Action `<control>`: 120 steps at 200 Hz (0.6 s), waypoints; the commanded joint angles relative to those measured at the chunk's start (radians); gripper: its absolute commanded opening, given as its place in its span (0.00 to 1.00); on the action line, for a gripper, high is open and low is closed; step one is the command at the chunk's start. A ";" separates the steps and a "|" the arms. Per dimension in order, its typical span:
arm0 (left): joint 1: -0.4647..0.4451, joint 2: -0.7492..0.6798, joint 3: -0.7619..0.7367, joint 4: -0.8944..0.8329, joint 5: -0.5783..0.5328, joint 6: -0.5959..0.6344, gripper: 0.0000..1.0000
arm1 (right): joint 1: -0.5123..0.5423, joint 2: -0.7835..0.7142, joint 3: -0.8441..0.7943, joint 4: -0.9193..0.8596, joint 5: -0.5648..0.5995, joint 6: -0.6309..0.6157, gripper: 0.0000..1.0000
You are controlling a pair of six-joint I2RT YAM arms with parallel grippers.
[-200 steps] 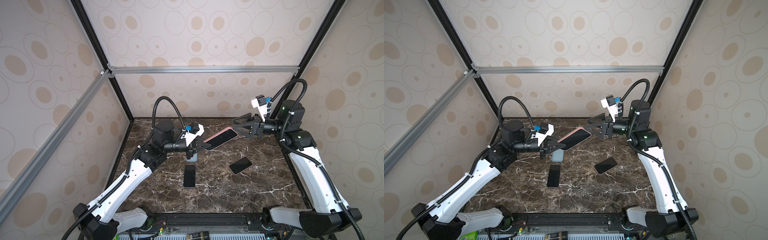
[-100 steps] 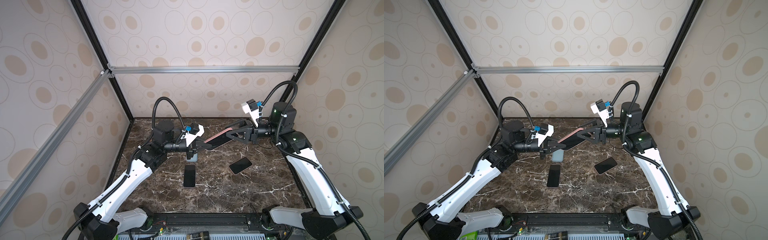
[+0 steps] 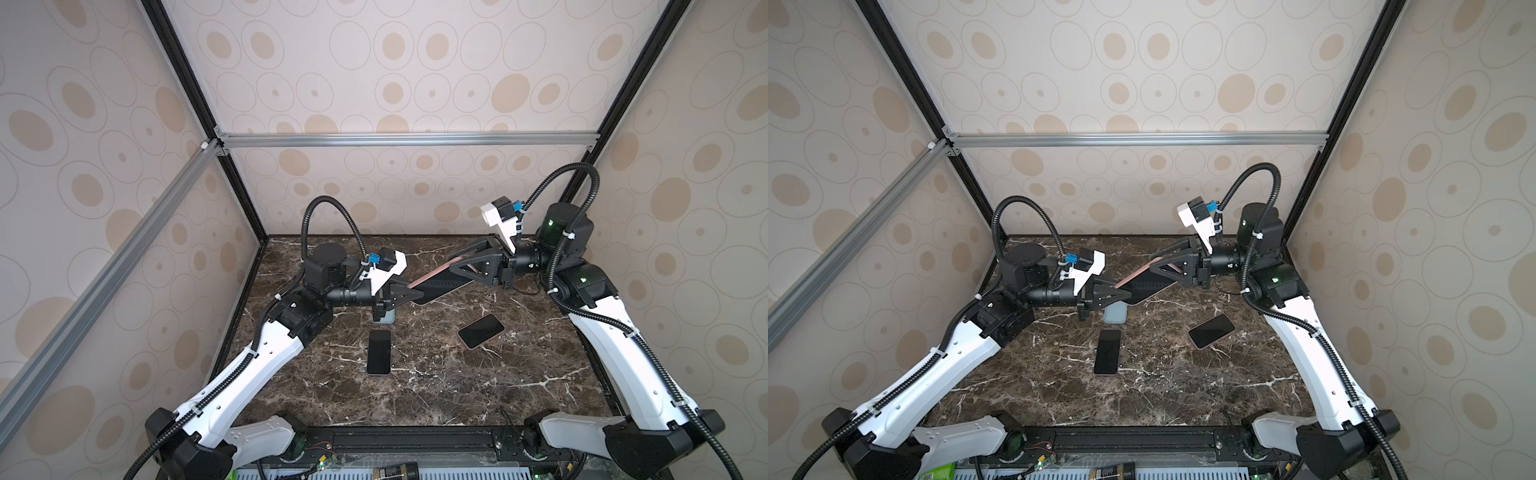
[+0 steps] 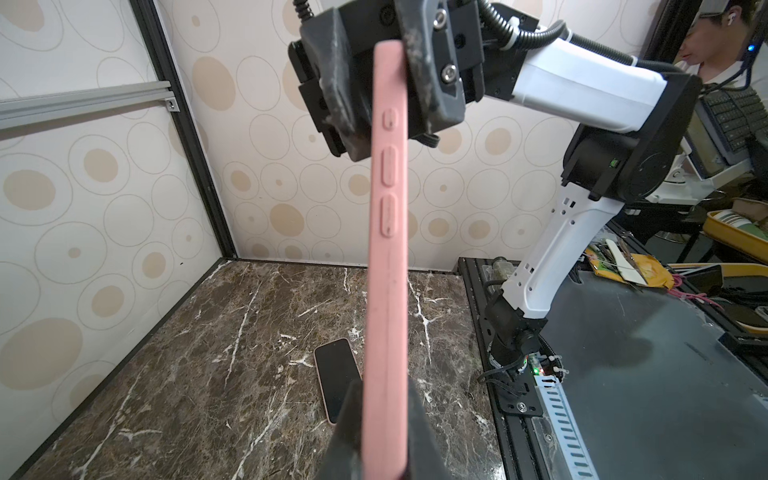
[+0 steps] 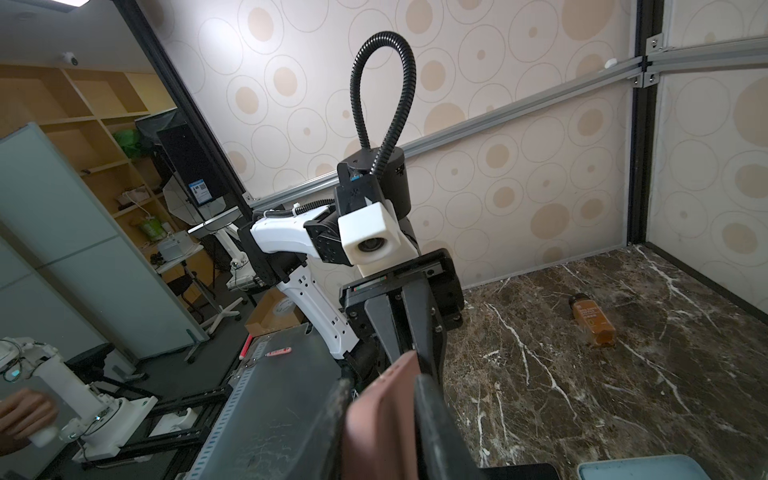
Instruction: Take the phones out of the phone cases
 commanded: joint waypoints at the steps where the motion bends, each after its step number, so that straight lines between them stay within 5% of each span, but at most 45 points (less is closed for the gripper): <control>1: 0.003 -0.039 0.010 0.091 -0.084 0.047 0.00 | 0.004 -0.002 -0.009 0.013 0.031 0.087 0.26; 71: 0.004 -0.048 0.027 0.127 -0.356 0.191 0.00 | 0.004 0.045 0.000 -0.038 0.069 0.172 0.28; 120: 0.003 -0.044 0.039 0.143 -0.449 0.242 0.00 | 0.003 0.079 -0.003 -0.053 0.091 0.221 0.30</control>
